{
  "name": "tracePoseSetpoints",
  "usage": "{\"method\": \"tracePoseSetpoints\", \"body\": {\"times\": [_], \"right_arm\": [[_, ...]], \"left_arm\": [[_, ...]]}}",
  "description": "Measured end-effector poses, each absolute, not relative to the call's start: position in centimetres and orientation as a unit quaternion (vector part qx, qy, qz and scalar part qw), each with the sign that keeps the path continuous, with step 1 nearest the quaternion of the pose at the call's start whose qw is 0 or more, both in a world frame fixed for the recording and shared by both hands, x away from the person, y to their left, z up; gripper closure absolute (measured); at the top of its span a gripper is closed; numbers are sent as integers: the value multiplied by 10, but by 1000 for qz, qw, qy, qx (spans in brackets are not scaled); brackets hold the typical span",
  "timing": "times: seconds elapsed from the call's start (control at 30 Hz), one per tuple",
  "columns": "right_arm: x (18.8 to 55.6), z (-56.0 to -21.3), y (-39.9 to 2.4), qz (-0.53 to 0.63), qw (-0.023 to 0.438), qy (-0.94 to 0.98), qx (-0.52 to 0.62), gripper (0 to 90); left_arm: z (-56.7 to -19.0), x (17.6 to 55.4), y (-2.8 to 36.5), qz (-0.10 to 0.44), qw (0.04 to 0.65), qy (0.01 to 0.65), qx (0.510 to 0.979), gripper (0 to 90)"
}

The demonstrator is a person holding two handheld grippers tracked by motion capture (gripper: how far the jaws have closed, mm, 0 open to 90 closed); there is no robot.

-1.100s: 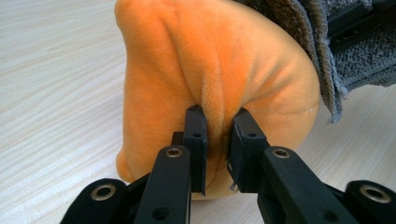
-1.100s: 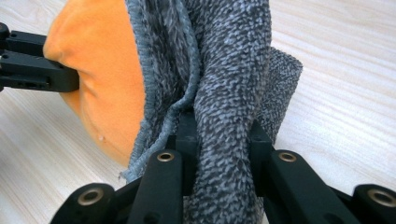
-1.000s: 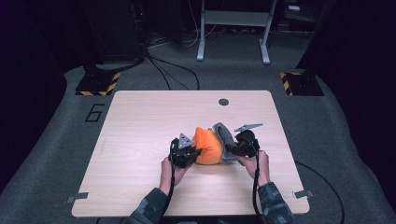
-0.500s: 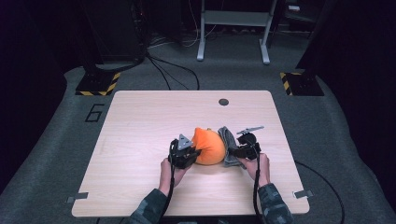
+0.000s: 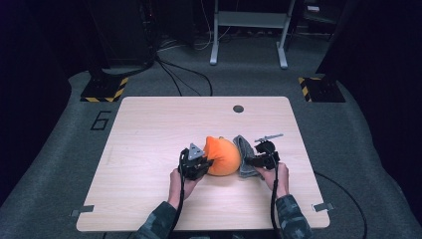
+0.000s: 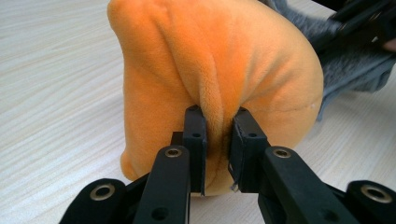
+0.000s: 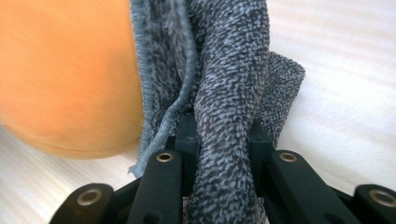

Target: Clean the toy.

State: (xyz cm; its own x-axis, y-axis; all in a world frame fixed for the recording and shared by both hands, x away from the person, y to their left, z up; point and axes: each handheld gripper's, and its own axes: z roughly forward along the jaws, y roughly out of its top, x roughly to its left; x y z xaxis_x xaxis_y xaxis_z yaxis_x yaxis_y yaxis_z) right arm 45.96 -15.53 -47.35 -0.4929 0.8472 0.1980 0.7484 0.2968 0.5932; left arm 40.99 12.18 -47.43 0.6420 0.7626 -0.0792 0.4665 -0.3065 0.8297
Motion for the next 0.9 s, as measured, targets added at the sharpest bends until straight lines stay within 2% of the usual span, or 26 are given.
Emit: {"method": "tracePoseSetpoints", "body": {"times": [0.27,0.43,0.67,0.9], "right_arm": [[452,-421,-142,368,108,804,455,738],[452,-398,-113,374,102,820,420,736],[454,-392,-80,387,84,830,393,724],[459,-406,-63,367,98,847,372,724]], "left_arm": [[-475,411,122,166,444,391,789,778],[-475,410,121,169,445,392,787,777],[-474,410,119,173,442,385,792,769],[-475,411,119,172,442,391,789,769]]}}
